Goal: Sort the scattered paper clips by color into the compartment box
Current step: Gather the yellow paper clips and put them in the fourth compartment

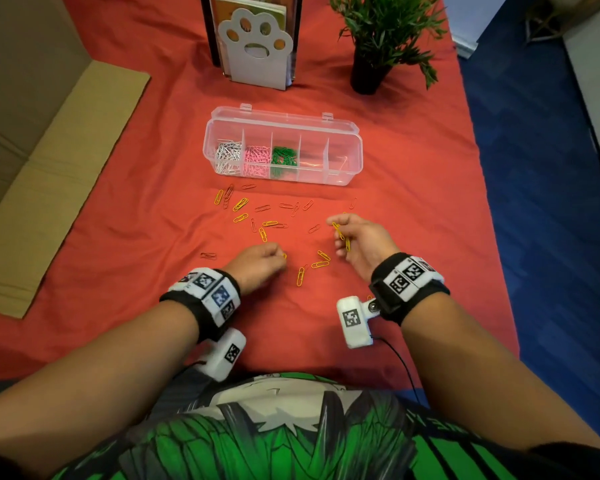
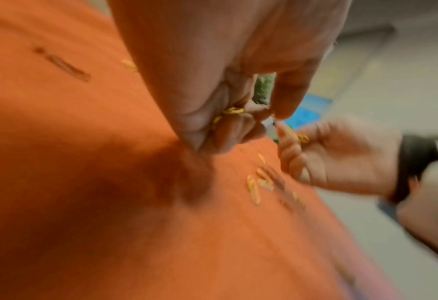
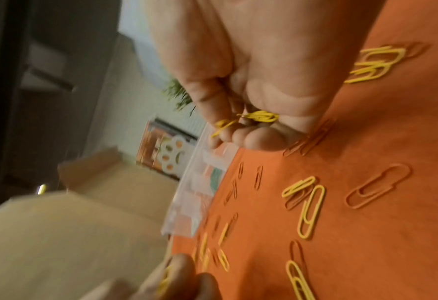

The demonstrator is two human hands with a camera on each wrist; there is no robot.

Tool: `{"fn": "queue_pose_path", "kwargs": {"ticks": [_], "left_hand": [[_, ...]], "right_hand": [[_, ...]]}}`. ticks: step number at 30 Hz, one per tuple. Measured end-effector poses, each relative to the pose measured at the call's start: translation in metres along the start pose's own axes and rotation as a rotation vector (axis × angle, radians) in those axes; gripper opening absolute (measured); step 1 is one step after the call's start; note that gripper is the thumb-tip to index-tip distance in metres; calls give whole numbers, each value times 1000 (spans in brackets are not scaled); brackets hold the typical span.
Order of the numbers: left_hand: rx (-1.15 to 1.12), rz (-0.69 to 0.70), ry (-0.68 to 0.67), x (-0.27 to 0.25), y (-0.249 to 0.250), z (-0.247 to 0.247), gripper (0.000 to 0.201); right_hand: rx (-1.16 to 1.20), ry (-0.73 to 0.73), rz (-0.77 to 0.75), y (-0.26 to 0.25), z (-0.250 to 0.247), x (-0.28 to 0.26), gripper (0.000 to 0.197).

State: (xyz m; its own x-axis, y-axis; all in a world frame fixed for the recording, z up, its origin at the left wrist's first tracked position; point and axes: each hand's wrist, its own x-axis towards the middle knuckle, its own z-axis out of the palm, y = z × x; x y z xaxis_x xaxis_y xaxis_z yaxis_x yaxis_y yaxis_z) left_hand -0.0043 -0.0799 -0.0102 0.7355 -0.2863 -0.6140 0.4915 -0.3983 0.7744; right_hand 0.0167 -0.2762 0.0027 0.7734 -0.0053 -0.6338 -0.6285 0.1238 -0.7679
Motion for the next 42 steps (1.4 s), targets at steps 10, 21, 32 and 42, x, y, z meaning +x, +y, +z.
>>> {"fn": "queue_pose_path", "kwargs": {"ticks": [10, 21, 32, 42], "left_hand": [[-770, 42, -301, -11, 22, 0, 15], [-619, -148, -134, -3, 19, 11, 25], [776, 80, 253, 3, 8, 28, 28], [761, 81, 219, 10, 7, 31, 13]], "right_hand": [[-109, -6, 119, 20, -9, -9, 27], [-1093, 132, -272, 34, -3, -2, 10], [-1030, 163, -230, 22, -20, 1, 11], [-1239, 86, -382, 38, -8, 5, 16]]}}
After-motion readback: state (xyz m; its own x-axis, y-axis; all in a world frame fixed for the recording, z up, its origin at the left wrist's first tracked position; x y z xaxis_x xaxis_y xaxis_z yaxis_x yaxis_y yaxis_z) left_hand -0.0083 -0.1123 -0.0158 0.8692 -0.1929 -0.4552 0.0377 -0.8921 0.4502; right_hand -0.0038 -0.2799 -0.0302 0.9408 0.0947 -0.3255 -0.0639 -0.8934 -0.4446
